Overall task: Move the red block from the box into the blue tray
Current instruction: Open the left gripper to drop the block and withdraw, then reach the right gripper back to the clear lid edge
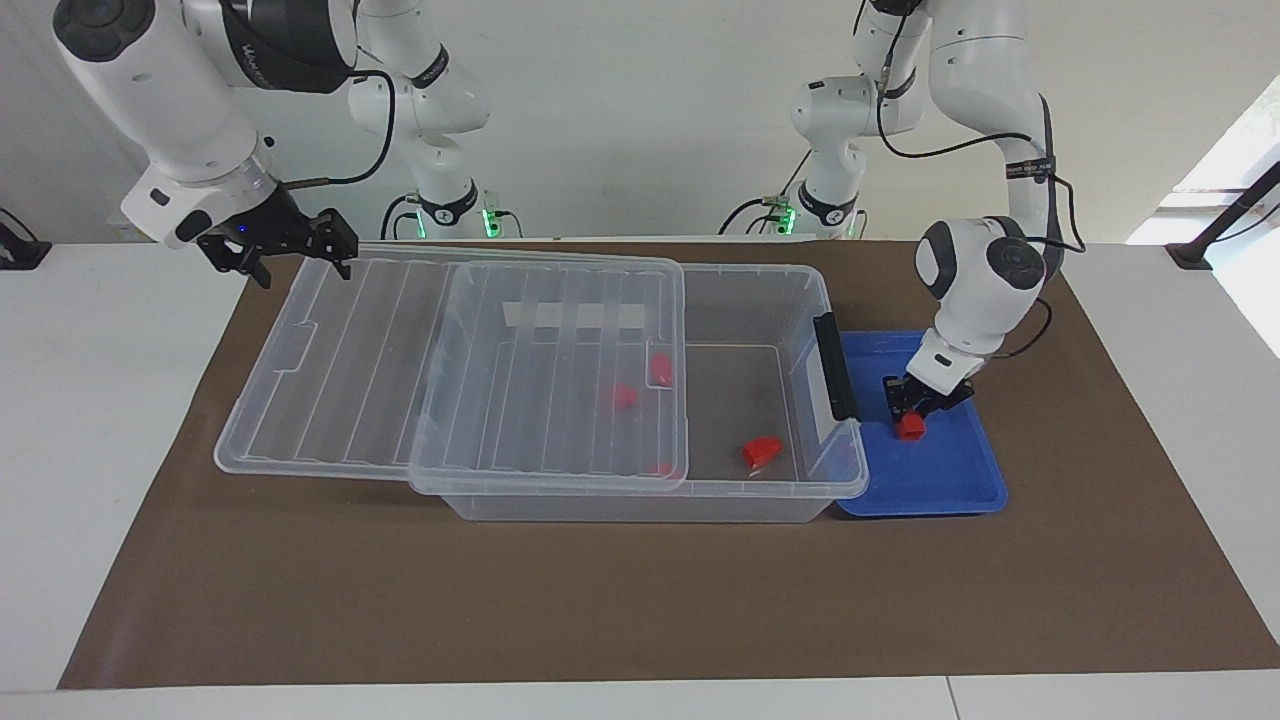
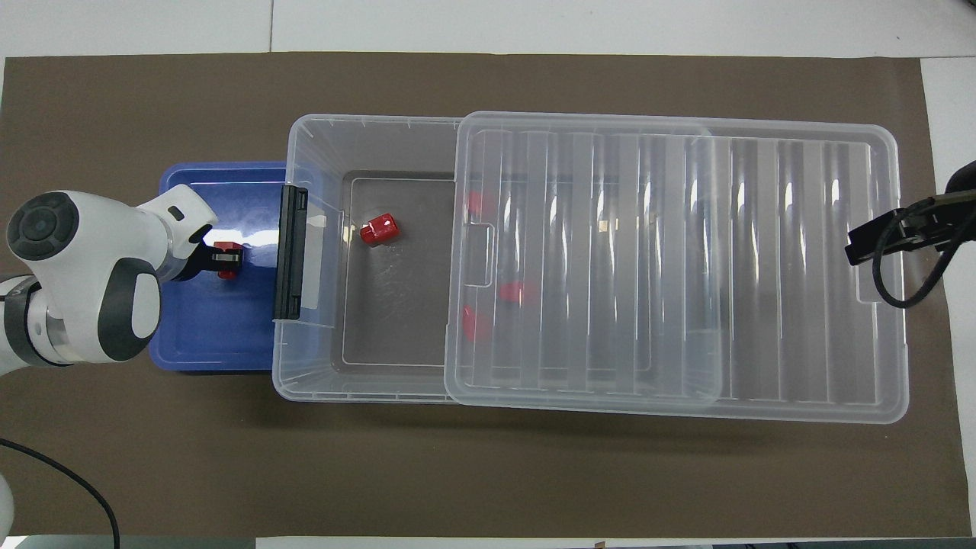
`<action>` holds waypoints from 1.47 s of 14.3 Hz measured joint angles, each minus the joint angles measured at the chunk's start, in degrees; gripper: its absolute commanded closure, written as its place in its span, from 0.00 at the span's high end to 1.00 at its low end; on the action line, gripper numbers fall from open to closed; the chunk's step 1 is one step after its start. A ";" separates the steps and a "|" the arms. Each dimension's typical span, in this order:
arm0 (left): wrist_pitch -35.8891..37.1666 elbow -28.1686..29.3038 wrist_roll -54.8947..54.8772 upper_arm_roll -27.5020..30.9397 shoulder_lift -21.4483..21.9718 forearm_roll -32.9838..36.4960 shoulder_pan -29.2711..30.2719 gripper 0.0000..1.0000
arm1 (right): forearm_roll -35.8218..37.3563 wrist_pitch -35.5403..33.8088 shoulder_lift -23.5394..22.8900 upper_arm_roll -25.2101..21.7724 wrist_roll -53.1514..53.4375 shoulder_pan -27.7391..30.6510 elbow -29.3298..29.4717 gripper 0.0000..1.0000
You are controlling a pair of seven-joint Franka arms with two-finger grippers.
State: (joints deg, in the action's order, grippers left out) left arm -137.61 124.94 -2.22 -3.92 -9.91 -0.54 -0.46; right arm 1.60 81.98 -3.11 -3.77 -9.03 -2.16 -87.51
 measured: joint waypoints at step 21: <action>44.08 -35.17 6.36 -1.30 6.30 2.60 -1.17 1.00 | 0.04 13.03 2.46 -0.66 -6.60 7.66 -9.55 0.00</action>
State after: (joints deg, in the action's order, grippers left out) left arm -93.53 89.77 4.15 -5.21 -3.61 2.06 -1.63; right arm 1.64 95.01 -0.65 -4.43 -15.63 5.51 -97.05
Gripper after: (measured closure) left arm 0.000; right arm 0.396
